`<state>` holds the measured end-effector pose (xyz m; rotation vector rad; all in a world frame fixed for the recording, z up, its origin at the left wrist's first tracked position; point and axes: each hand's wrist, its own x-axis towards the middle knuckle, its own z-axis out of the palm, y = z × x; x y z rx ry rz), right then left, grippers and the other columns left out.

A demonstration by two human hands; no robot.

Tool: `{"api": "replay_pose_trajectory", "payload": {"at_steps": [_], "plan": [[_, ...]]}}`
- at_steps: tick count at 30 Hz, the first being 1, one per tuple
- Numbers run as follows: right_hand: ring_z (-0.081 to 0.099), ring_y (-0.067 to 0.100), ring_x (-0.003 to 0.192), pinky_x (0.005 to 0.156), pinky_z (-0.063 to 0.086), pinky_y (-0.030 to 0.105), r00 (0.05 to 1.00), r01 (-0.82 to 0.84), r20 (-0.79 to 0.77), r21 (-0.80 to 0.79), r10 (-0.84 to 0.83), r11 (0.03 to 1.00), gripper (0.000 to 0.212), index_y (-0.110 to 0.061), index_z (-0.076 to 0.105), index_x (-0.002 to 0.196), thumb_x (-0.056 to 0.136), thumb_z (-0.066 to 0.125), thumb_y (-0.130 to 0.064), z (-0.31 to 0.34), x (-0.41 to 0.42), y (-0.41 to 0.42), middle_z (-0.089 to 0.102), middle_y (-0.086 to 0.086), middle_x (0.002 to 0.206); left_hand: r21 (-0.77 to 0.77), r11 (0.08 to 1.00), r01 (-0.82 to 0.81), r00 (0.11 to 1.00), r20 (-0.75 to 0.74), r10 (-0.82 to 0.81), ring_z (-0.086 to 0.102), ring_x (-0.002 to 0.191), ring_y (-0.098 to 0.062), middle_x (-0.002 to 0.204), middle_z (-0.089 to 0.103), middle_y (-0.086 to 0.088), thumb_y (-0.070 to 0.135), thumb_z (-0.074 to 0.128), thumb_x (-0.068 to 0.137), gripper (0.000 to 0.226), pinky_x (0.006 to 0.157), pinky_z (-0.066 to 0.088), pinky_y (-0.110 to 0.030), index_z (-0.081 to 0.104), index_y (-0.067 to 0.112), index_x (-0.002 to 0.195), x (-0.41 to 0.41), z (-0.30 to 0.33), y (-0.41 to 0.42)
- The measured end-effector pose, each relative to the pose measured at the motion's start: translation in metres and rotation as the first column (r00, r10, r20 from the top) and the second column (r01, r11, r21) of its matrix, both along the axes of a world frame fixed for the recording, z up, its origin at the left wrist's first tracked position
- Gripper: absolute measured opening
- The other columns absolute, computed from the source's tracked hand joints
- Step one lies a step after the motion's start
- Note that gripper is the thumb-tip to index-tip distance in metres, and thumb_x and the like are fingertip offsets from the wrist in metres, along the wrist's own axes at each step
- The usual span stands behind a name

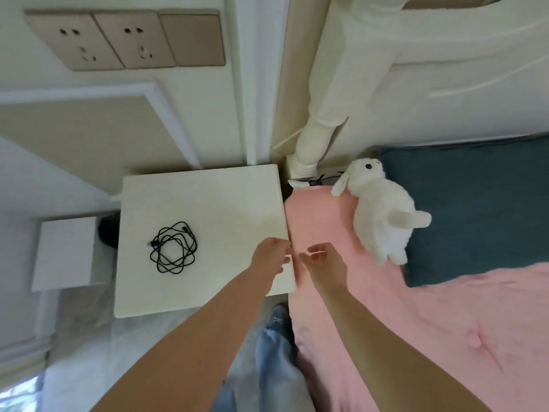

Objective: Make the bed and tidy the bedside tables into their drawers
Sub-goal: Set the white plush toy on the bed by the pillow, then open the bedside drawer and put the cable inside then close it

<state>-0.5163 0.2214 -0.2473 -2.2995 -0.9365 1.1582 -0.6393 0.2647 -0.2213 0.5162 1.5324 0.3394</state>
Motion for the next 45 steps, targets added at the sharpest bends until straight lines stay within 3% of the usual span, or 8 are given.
{"api": "replay_pose_trajectory", "payload": {"at_steps": [9,12,20,24,27,33,40,45], "plan": [[0.06,0.005,0.075,0.069,0.046,0.018,0.976,-0.218,-0.005,-0.154,0.22,0.964,0.017,-0.022,0.07,0.096,0.08,0.071,-0.029,-0.013,-0.113,-0.061,0.069,-0.01,0.088,-0.107,0.99,0.087,0.996,0.008,-0.087,0.059,0.084,-0.019,0.099,0.066,0.0,0.024,0.053,0.094,0.019,0.071,0.042,-0.028,0.059,0.014,0.11,-0.148,-0.022,-0.091],[0.063,0.017,0.102,0.093,0.049,0.029,0.936,-0.346,-0.034,-0.281,0.351,0.895,0.023,-0.022,0.069,0.105,0.083,0.067,-0.025,-0.021,-0.147,-0.085,0.069,-0.002,0.11,-0.06,0.969,0.241,0.969,-0.04,-0.244,0.054,0.086,-0.018,0.103,0.063,0.0,0.025,0.05,0.096,0.014,0.066,0.037,-0.025,0.056,0.017,0.105,-0.208,-0.015,-0.112],[0.046,0.019,0.133,0.105,0.034,0.024,0.649,-0.709,-0.072,-0.419,0.757,0.568,0.042,-0.016,0.054,0.137,0.096,0.046,-0.012,-0.042,-0.208,-0.12,0.05,0.002,0.145,0.051,0.976,0.211,0.976,-0.061,-0.208,0.057,0.113,-0.021,0.121,0.064,0.001,0.041,0.057,0.088,0.038,0.094,0.041,-0.034,0.064,0.016,0.116,-0.288,-0.065,-0.16],[0.048,0.022,0.131,0.098,0.039,0.024,0.621,-0.734,-0.069,-0.402,0.781,0.548,0.051,-0.019,0.045,0.143,0.094,0.045,-0.01,-0.088,-0.214,-0.118,0.046,0.005,0.148,0.149,0.955,0.257,0.961,-0.142,-0.237,0.058,0.1,-0.014,0.11,0.06,0.01,0.022,0.062,0.092,0.008,0.077,0.046,-0.019,0.067,0.026,0.096,-0.278,-0.123,-0.181],[0.04,0.024,0.137,0.102,0.037,0.026,0.547,-0.781,-0.064,-0.398,0.835,0.481,0.064,-0.022,0.031,0.151,0.09,0.049,-0.008,-0.144,-0.216,-0.118,0.031,0.007,0.156,0.189,0.881,0.434,0.886,-0.268,-0.379,0.053,0.117,-0.013,0.15,0.035,0.008,0.023,0.059,0.092,0.035,0.092,0.042,-0.023,0.057,0.026,0.127,-0.273,-0.177,-0.199],[0.031,0.032,0.14,0.108,0.036,0.044,0.306,-0.824,0.117,-0.464,0.945,0.324,0.077,-0.035,0.013,0.153,0.088,0.052,-0.017,-0.231,-0.22,-0.114,0.021,0.007,0.157,0.18,0.741,0.647,0.716,-0.477,-0.51,0.056,0.117,-0.014,0.16,0.01,0.014,0.019,0.06,0.089,0.057,0.103,0.043,-0.04,0.041,0.035,0.139,-0.275,-0.233,-0.203],[0.043,0.032,0.129,0.101,0.043,0.043,0.493,-0.773,0.147,-0.38,0.858,0.509,0.063,-0.024,0.032,0.144,0.085,0.051,-0.014,-0.302,-0.237,-0.094,0.041,0.01,0.141,0.298,0.623,0.723,0.618,-0.681,-0.392,0.028,0.144,-0.02,0.162,0.011,0.006,0.016,0.062,0.087,0.07,0.116,0.023,-0.036,0.029,0.033,0.147,-0.283,-0.273,-0.198],[0.048,0.031,0.121,0.094,0.046,0.041,0.505,-0.766,0.253,-0.309,0.825,0.563,0.048,-0.015,0.042,0.133,0.086,0.048,-0.006,-0.323,-0.241,-0.095,0.045,0.01,0.132,0.284,0.536,0.795,0.525,-0.766,-0.372,0.005,0.15,-0.016,0.162,0.002,0.008,0.004,0.058,0.087,0.077,0.12,0.007,-0.032,0.025,0.036,0.149,-0.284,-0.29,-0.207]]}}
